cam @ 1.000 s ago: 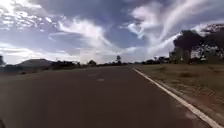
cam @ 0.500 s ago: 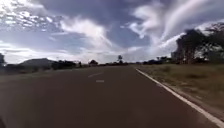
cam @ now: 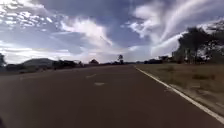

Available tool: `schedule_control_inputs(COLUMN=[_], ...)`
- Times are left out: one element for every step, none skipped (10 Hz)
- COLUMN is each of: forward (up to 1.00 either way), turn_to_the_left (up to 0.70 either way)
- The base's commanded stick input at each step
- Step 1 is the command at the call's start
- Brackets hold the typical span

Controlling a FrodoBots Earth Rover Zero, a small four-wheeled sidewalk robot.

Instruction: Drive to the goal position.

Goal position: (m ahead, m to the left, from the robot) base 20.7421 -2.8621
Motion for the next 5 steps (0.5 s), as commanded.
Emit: schedule_control_inputs(forward=[1.00,1.00,1.00,1.00,1.00], turn_to_the_left=[-0.12,-0.04,0.00,0.00,0.00])
